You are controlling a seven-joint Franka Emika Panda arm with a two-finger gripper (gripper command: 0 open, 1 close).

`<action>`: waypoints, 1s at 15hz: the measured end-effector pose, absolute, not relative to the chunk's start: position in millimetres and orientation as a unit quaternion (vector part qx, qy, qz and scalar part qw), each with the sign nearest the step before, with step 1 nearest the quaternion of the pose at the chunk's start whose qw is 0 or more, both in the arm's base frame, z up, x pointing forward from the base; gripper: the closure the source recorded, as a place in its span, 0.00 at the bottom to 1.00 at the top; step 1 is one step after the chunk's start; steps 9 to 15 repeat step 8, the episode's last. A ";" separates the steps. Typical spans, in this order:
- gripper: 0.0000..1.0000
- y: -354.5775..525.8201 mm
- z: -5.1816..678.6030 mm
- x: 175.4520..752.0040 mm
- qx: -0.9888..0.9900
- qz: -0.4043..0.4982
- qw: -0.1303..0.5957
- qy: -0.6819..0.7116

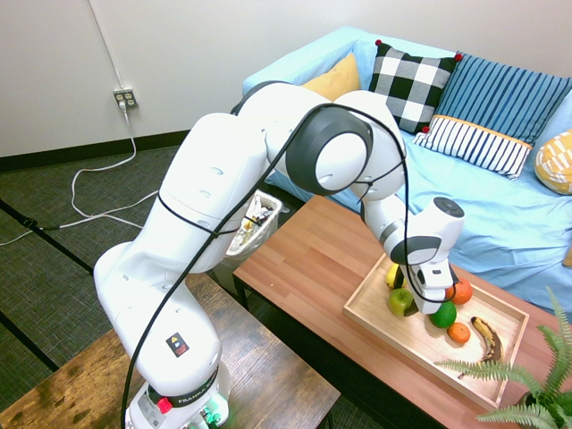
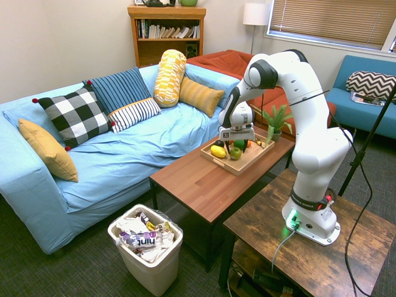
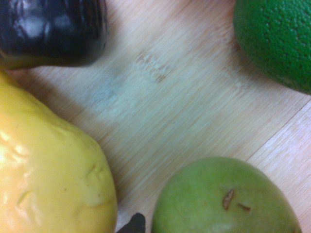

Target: Put the apple in the tray

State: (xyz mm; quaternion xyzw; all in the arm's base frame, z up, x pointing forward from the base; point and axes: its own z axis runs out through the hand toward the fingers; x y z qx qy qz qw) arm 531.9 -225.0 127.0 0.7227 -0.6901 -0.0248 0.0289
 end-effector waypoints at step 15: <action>0.00 -247.3 262.3 523.0 0.744 0.006 -0.028 -0.667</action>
